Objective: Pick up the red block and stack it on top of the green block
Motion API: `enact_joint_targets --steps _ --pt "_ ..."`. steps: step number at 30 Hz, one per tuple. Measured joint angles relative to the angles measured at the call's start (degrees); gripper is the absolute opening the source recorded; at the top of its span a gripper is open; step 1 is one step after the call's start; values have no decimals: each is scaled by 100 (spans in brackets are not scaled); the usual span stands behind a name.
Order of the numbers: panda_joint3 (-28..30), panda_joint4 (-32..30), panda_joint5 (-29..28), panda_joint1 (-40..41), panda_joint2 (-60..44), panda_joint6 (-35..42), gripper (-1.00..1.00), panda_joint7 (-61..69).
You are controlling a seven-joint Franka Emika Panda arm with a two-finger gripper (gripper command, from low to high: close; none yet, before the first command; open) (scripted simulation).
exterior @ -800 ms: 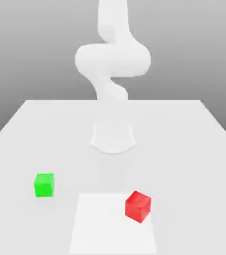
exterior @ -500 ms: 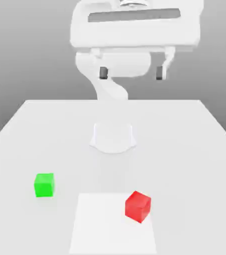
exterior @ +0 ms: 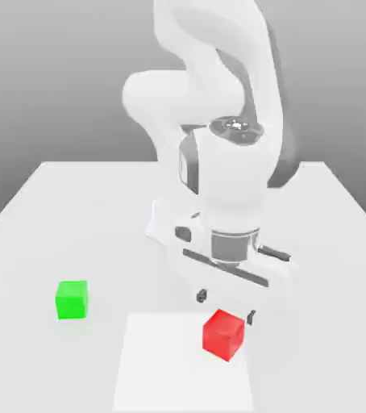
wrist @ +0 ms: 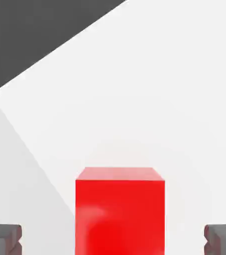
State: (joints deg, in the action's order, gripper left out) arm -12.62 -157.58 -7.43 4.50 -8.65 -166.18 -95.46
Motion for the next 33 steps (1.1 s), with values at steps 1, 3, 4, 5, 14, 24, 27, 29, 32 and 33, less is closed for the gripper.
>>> enact_joint_targets --steps 1,3,4,5,14,24,27,29,32,33 --pt "120 29 -185 -76 -191 -152 0 -137" --pt "438 77 -425 -337 -533 -434 -100 -317" --pt "438 77 -425 -337 -533 -434 -100 -317" --pt "438 77 -426 -337 -533 -436 -100 -317" --pt "59 -19 136 -93 88 56 -100 91" --pt "1057 -517 441 1350 1499 988 -100 35" --pt "1611 -704 379 1980 1865 1154 -100 -148" --pt "1915 -810 367 2386 2032 1205 -100 -241" --pt "2062 -833 448 2491 1629 777 -100 -218" --pt "2076 -828 503 2482 1436 590 -100 -184"
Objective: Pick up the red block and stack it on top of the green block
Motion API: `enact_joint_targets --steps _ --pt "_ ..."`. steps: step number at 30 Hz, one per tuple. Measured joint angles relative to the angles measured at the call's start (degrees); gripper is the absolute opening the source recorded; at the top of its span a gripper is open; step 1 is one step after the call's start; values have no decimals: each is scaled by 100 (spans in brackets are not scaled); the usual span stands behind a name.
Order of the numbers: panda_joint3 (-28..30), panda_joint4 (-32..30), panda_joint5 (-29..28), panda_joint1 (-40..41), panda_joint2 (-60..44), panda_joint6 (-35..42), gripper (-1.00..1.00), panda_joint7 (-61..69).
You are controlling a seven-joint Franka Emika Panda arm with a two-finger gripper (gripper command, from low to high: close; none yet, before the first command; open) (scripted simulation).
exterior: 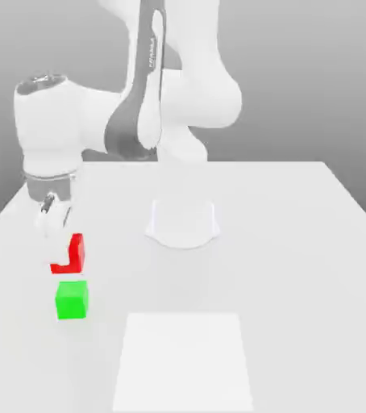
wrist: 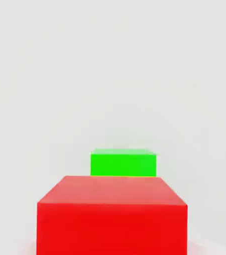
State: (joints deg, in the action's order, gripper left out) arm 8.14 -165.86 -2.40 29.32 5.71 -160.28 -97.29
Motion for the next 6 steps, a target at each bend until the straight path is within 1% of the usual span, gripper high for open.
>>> enact_joint_targets --steps 3,4,6 --pt "-49 22 272 -18 -614 -588 -100 185" --pt "-79 28 351 -12 -747 -714 100 240" --pt "-79 28 351 -14 -747 -714 100 240"
